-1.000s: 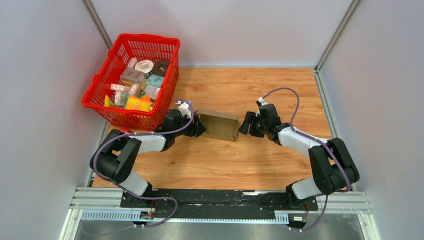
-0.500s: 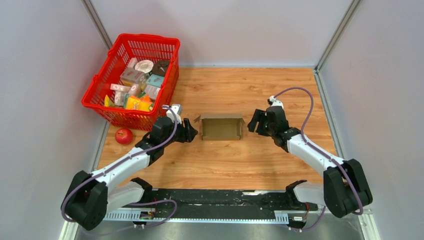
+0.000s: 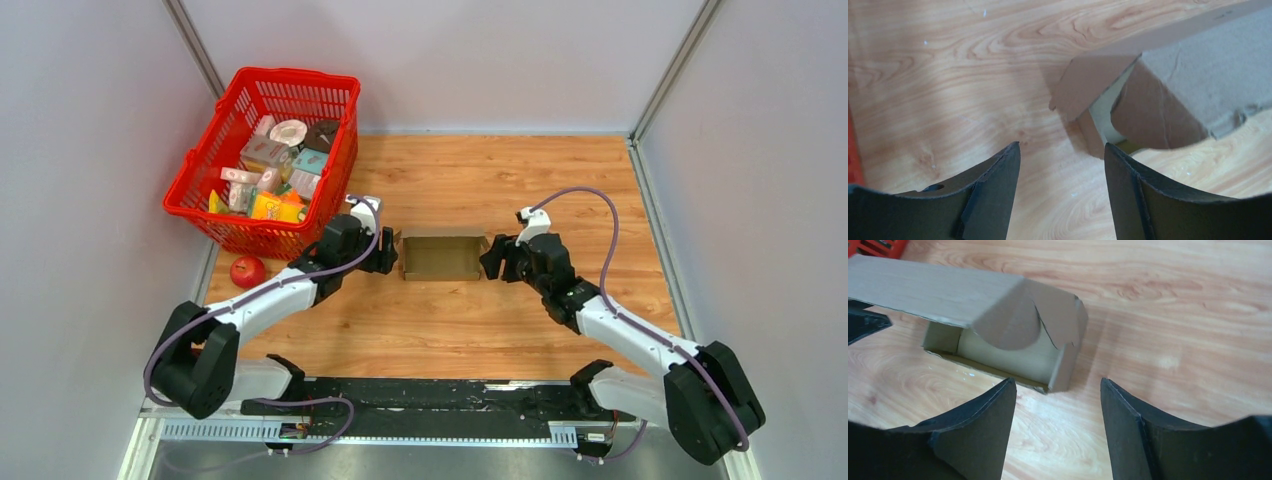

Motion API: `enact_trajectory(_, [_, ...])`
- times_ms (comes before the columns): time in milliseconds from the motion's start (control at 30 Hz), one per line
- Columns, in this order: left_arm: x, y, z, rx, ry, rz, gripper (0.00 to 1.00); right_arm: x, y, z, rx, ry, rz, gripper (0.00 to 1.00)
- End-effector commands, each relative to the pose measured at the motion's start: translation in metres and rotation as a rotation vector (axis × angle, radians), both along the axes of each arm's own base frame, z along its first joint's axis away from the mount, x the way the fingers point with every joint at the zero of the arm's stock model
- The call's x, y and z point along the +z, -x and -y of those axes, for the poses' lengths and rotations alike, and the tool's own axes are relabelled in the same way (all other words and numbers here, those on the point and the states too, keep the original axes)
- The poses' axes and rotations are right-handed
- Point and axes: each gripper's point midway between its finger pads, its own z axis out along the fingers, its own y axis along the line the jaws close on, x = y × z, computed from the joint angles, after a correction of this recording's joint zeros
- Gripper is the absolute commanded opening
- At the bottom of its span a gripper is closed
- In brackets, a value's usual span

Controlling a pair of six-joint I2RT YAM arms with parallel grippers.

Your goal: Fold the paper box

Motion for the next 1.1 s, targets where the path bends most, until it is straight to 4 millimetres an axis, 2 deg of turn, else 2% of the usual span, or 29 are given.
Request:
enact_trajectory(0, [0.018, -0.028, 0.013, -0.045, -0.05, 0.124, 0.71, 0.031, -0.025, -0.012, 0.03, 0.01, 0.175, 0.66])
enact_trajectory(67, [0.02, -0.033, 0.017, -0.067, -0.071, 0.141, 0.71, 0.036, -0.034, -0.013, 0.016, 0.024, 0.196, 0.66])
enact_trajectory(133, [0.019, -0.036, 0.02, -0.085, -0.085, 0.155, 0.71, 0.03, -0.039, -0.017, 0.035, 0.048, 0.186, 0.66])
enact_trajectory(233, [0.024, -0.039, 0.03, -0.124, -0.061, 0.178, 0.69, 0.035, -0.045, -0.024, 0.056, 0.041, 0.206, 0.65])
enact_trajectory(367, [0.03, -0.041, 0.044, -0.167, -0.018, 0.178, 0.61, 0.043, -0.045, -0.035, 0.095, 0.029, 0.228, 0.61])
enact_trajectory(500, [0.032, -0.043, 0.048, -0.172, -0.002, 0.176, 0.46, 0.043, -0.046, -0.035, 0.095, 0.032, 0.235, 0.54])
enact_trajectory(600, [0.035, -0.041, 0.053, -0.195, 0.024, 0.175, 0.39, 0.049, -0.042, -0.043, 0.132, 0.001, 0.253, 0.5])
enact_trajectory(800, [0.042, -0.038, 0.059, -0.208, 0.061, 0.17, 0.34, 0.062, -0.044, -0.052, 0.151, -0.036, 0.263, 0.42])
enact_trajectory(1067, [0.047, -0.035, 0.076, -0.234, 0.158, 0.134, 0.27, 0.056, -0.041, -0.056, 0.154, -0.055, 0.237, 0.31])
